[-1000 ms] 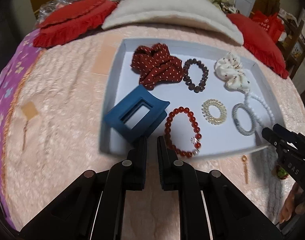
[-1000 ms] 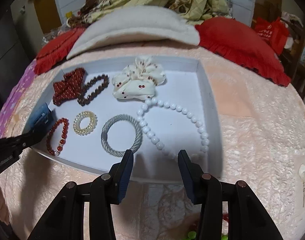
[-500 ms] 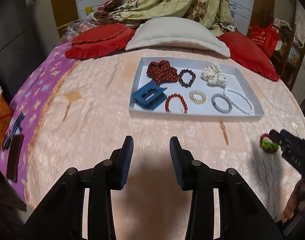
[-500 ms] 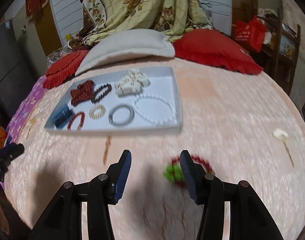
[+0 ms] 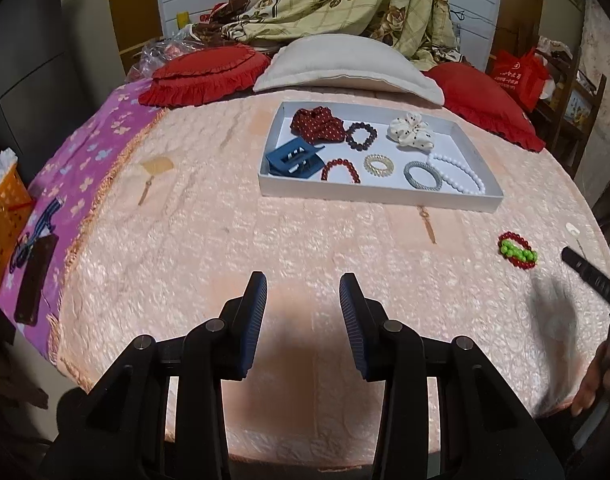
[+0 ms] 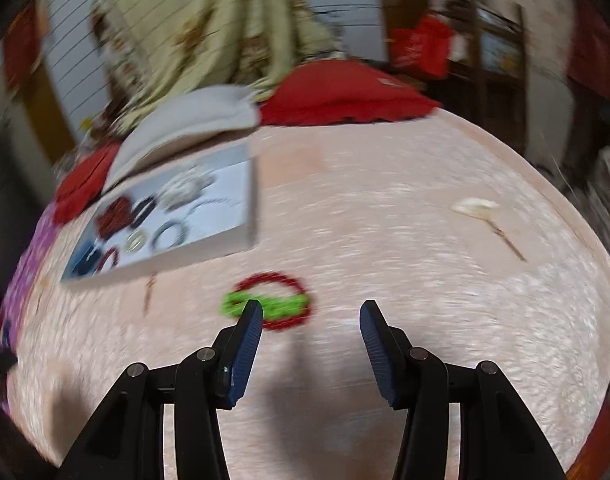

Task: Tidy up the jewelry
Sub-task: 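Withdraw both open tools from the tray toward the green-and-red bracelets, then pull apart the tangled green and red bead bracelets with both tools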

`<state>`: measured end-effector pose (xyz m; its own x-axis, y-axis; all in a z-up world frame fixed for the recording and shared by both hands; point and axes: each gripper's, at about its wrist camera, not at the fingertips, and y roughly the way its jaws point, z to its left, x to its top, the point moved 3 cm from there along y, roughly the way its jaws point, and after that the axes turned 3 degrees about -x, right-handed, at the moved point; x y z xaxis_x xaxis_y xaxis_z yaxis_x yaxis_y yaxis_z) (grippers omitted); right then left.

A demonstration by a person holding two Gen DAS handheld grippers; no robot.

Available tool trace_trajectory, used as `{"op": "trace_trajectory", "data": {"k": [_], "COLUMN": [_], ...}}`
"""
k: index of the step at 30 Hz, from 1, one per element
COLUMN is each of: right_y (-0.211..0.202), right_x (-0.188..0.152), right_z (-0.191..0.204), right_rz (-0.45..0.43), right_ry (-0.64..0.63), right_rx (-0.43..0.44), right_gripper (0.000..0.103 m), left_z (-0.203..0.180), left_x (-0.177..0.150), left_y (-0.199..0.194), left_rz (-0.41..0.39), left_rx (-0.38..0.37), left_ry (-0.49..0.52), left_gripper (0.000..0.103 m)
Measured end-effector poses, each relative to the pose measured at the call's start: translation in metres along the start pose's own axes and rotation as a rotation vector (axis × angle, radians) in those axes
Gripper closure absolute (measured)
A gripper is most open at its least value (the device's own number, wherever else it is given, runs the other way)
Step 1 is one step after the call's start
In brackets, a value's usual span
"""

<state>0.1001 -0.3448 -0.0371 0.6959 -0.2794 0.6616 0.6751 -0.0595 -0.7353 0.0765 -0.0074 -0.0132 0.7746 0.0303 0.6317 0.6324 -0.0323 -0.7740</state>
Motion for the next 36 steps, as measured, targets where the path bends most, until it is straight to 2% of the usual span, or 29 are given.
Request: {"op": "trace_trajectory", "data": {"k": [3,8,12,15,17,22,23,24,26,28,31,32,36], "right_y": [0.005,0.024,0.044,0.061,0.068,0.054,0.046,0.038,0.027,0.020,0.019,0.019,0.019], "right_x": [0.001,0.005,0.008,0.003,-0.004,-0.034,-0.039,-0.040,-0.039,-0.034,-0.027,-0.029,-0.043], "right_z": [-0.014,-0.001,0.017,0.039,0.055,0.112,0.119,0.122,0.118,0.101,0.072,0.067,0.070], "right_rz": [0.009,0.039,0.091,0.149,0.197,0.357,0.375,0.370,0.347,0.313,0.231,0.218,0.212], "right_ry": [0.029,-0.019,-0.041,-0.080,-0.087,-0.128,-0.147,-0.167,-0.185,-0.166,-0.182,-0.199,-0.240], "right_rx": [0.001,0.023,0.129,0.172,0.244,0.601,0.657,0.675,0.682,0.639,0.402,0.349,0.317], "right_gripper": [0.057,0.058,0.058,0.057,0.057,0.057,0.057,0.057,0.057,0.057,0.057,0.057,0.060], "left_z": [-0.006,-0.015,-0.014,-0.010,-0.007,0.004,0.005,0.006,0.007,0.005,-0.002,-0.006,-0.018], "left_x": [-0.006,-0.011,-0.011,-0.009,-0.008,-0.007,-0.008,-0.008,-0.011,-0.013,-0.018,-0.020,-0.021], "left_y": [0.005,0.011,0.013,0.016,0.017,0.021,0.023,0.024,0.028,0.032,0.038,0.039,0.039], "left_rz": [0.022,0.048,0.054,0.062,0.063,0.067,0.075,0.080,0.095,0.111,0.133,0.140,0.139], "left_rx": [-0.015,-0.037,-0.038,-0.040,-0.035,-0.021,-0.020,-0.021,-0.030,-0.046,-0.071,-0.077,-0.089], "left_ry": [0.001,0.022,0.018,-0.005,-0.019,-0.045,-0.047,-0.048,-0.049,-0.045,-0.035,-0.029,0.004], "left_gripper": [0.066,0.066,0.066,0.066,0.066,0.066,0.066,0.066,0.066,0.066,0.066,0.066,0.066]}}
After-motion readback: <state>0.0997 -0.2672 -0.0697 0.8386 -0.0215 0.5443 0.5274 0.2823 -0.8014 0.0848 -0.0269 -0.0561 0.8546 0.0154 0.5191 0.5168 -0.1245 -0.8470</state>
